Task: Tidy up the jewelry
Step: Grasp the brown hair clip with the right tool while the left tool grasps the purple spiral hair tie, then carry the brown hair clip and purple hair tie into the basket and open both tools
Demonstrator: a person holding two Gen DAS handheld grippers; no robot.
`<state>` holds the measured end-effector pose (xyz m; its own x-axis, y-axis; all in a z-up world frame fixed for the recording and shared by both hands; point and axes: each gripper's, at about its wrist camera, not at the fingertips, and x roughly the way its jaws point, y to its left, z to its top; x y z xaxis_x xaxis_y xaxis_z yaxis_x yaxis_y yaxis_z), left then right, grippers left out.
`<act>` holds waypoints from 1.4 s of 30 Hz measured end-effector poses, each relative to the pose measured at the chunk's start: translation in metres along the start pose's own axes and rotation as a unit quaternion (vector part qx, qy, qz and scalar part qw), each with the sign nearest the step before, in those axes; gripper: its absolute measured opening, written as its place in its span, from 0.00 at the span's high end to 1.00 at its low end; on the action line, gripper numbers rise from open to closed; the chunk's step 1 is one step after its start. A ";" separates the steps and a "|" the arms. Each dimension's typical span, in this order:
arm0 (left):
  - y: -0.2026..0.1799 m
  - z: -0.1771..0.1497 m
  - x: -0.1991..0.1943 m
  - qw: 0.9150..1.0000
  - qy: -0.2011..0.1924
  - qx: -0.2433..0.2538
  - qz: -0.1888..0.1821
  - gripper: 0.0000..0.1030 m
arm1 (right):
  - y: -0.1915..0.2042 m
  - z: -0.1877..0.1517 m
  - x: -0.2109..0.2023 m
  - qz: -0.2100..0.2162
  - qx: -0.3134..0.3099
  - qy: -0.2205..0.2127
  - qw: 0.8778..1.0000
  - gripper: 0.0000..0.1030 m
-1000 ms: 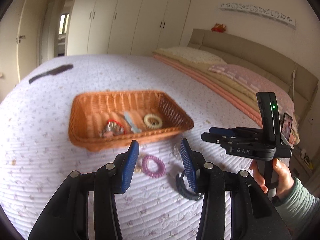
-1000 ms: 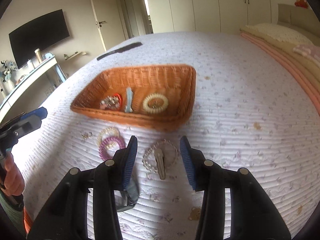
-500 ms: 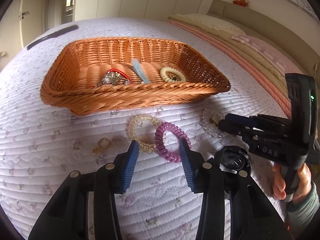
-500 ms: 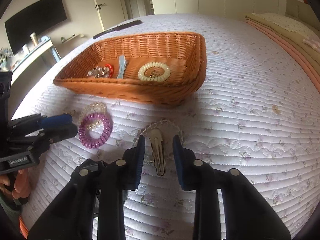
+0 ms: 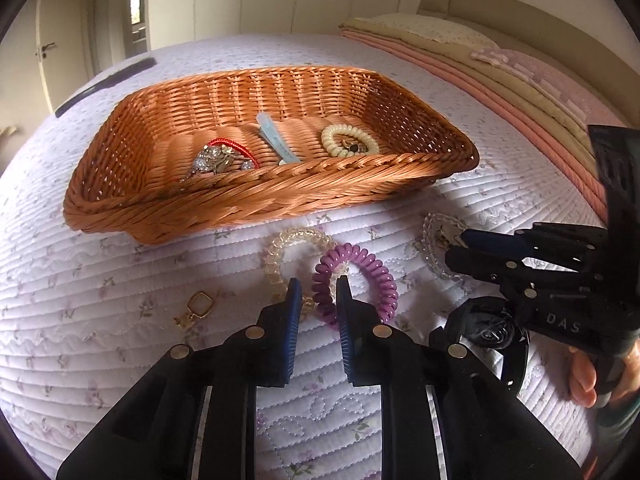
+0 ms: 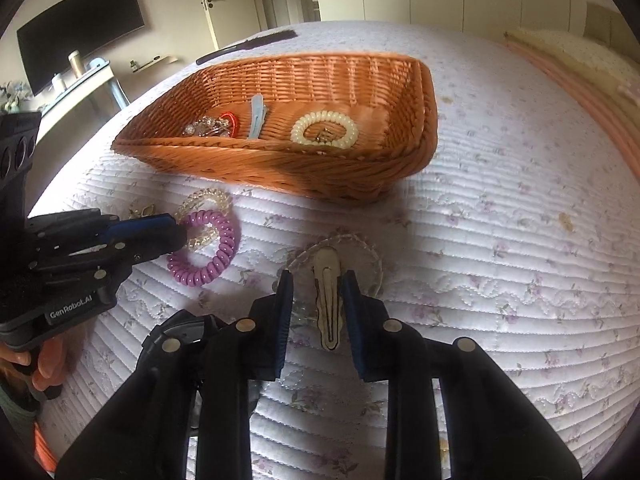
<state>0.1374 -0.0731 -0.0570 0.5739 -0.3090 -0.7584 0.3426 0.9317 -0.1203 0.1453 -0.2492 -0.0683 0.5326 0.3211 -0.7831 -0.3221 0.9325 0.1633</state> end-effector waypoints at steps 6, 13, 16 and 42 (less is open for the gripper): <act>-0.003 0.000 0.002 1.000 0.005 0.012 0.000 0.84 | -0.006 0.009 0.006 0.014 0.005 0.028 1.000 0.86; -0.004 -0.002 -0.002 1.000 -0.004 0.022 0.006 0.91 | -0.021 0.004 0.004 0.051 0.048 0.005 0.998 0.86; 0.001 -0.006 -0.012 1.000 -0.018 0.013 0.002 0.92 | -0.023 0.003 -0.003 0.056 0.052 -0.012 0.997 0.86; 0.051 0.085 -0.086 0.979 -0.193 -0.067 -0.012 0.92 | 0.025 0.115 -0.066 0.035 0.002 -0.129 0.991 0.86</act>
<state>0.1688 -0.0153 0.0571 0.8143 -0.3560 -0.4585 0.2740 0.9320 -0.2371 0.1924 -0.2277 0.0564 0.6918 0.4168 -0.5897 -0.3635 0.9066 0.2143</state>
